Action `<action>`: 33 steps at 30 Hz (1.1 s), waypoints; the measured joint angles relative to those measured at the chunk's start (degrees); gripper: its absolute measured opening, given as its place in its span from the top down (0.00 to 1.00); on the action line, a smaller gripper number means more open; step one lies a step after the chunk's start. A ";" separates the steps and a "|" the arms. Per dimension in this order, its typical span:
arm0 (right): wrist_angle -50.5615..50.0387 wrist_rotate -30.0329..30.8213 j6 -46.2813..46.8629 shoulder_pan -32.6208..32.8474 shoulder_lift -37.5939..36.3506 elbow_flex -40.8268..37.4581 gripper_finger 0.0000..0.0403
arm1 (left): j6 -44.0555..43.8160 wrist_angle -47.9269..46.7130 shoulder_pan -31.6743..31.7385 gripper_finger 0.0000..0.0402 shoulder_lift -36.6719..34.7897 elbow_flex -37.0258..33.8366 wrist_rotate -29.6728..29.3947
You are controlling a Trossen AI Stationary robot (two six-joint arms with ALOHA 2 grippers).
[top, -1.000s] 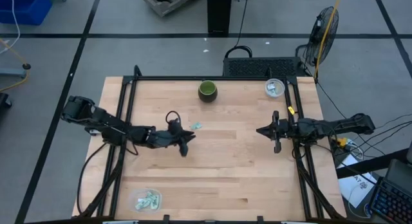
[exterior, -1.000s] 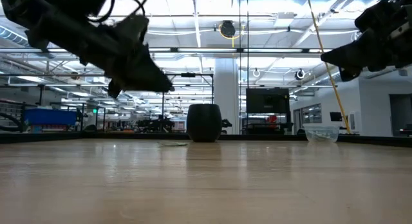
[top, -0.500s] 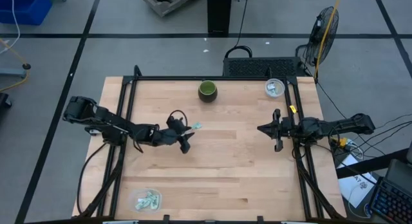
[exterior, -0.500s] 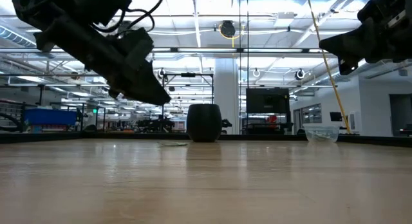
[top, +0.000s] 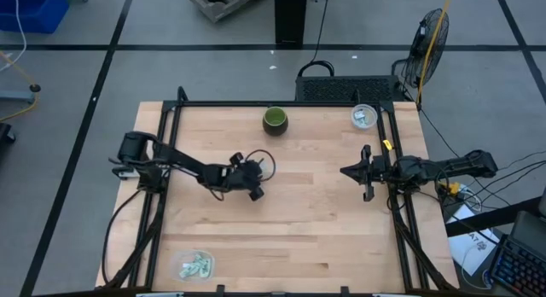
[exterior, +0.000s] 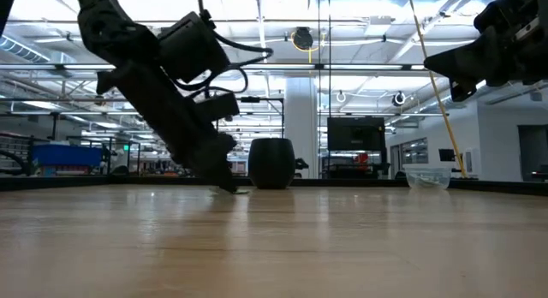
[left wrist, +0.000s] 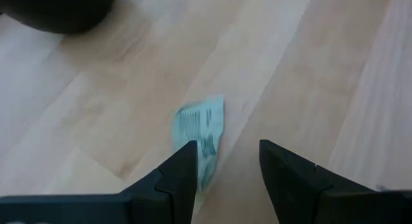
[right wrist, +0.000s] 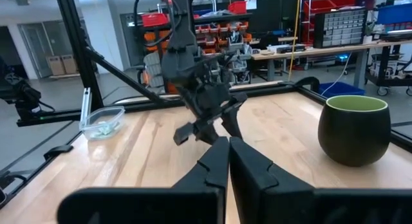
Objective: Pick and place items into bin
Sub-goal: Put the stevia packet into the bottom transparent bin
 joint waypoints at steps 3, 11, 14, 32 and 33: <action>0.07 -0.01 0.00 0.00 0.04 0.04 0.98 | 2.48 -4.78 -0.42 0.57 1.31 2.73 -1.51; 0.25 0.00 0.00 0.00 0.52 0.04 0.98 | 3.88 -11.64 -3.25 0.57 -0.13 6.51 -6.78; 0.23 -0.01 0.00 0.00 0.66 0.04 0.98 | 0.24 -12.93 -2.86 0.57 0.05 6.13 -7.37; 0.03 0.00 0.00 0.00 0.67 0.07 0.98 | -7.56 -17.49 1.43 0.57 0.39 6.13 -1.30; 0.03 0.00 0.00 -0.01 0.67 0.07 0.98 | -7.56 -17.45 1.44 0.57 0.39 6.13 -1.26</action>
